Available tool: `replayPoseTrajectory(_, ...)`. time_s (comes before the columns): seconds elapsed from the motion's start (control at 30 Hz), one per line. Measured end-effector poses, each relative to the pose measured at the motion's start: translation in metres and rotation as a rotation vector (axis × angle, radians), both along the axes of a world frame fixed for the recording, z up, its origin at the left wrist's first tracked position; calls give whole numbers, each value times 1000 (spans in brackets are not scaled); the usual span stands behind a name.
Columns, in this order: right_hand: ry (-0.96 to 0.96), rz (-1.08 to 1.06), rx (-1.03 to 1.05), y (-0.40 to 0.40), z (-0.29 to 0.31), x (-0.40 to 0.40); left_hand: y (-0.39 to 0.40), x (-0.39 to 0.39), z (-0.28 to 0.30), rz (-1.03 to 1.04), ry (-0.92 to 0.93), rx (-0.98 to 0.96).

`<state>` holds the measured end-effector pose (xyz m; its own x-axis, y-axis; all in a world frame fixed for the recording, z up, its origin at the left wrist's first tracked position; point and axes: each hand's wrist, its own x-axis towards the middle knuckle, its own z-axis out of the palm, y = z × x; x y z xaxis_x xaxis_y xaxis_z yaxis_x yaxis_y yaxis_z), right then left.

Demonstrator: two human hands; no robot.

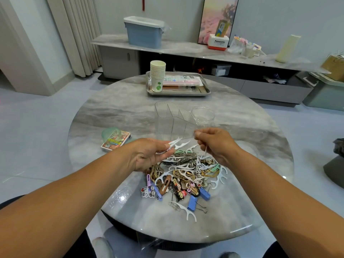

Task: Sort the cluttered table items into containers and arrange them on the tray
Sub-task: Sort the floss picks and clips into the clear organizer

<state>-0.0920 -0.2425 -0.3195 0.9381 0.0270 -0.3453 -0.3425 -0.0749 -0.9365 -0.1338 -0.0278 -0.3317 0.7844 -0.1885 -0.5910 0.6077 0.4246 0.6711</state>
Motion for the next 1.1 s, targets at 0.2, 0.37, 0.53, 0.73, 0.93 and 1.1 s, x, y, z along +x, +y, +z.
replayPoseTrajectory(0.2,310,-149,462,0,15,3,-1,-2,-4,-5,26,6)
replayPoseTrajectory(0.37,-203,-9,-58,10,18,-13,-5,-1,-4,-16,31,6)
replayPoseTrajectory(0.53,-985,616,-745,32,13,-40,-10,-5,-3,-132,-3,-49)
replayPoseTrajectory(0.73,-1008,762,-808,36,-3,-45,-8,-9,4,-220,-102,-133)
replayPoseTrajectory(0.93,-1021,249,-735,30,-5,-35,-1,-7,8,-137,-26,-318)
replayPoseTrajectory(1.1,-279,-58,-324,32,5,-32,-3,-7,10,-63,-36,-321)
